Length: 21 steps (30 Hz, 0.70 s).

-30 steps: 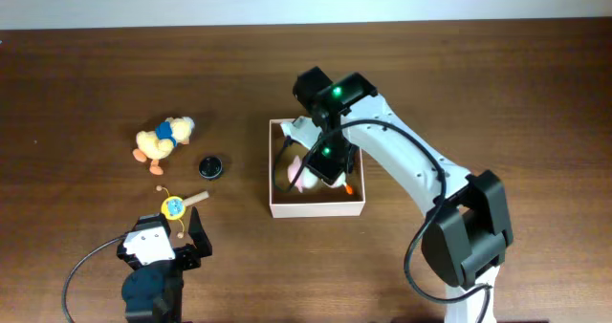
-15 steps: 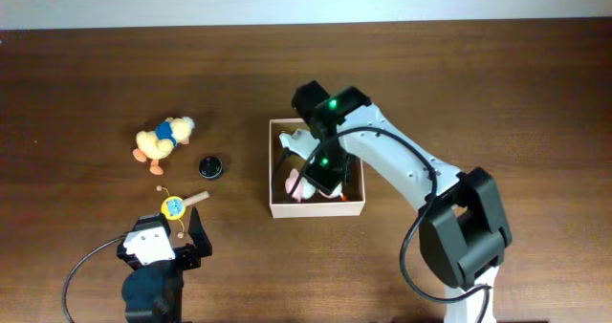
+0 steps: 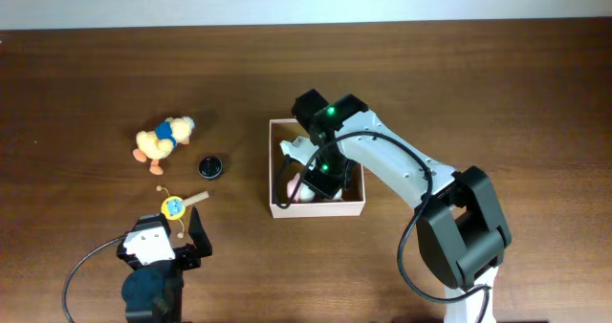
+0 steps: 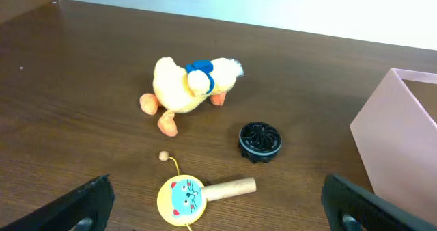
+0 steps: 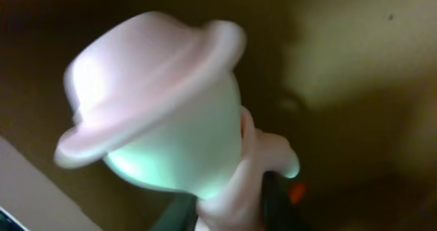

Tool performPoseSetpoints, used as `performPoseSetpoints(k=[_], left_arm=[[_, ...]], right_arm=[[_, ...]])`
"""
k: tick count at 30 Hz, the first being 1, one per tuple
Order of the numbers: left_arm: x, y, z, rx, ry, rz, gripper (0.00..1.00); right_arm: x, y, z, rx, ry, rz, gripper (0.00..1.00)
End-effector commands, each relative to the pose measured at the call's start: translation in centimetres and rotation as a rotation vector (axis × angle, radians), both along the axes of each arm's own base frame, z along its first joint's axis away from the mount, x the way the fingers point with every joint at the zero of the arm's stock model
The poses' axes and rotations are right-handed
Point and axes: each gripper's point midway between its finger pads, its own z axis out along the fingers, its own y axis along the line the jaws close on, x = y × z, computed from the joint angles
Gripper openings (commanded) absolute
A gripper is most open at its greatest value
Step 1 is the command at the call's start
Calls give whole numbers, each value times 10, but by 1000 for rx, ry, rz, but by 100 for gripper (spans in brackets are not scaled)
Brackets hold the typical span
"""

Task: Pack container
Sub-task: 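Lower the duck into the box and open the right gripper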

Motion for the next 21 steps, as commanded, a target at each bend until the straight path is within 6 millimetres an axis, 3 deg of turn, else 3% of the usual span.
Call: performPoseSetpoints(k=[1, 10, 21], left_arm=[[0, -2, -1, 9, -2, -16, 99], [0, -2, -1, 9, -1, -16, 99], [0, -2, -1, 9, -1, -16, 99]], right_arm=[[-4, 6, 8, 29, -5, 12, 27], [-4, 6, 8, 29, -5, 12, 39], [-1, 8, 8, 35, -15, 12, 64]])
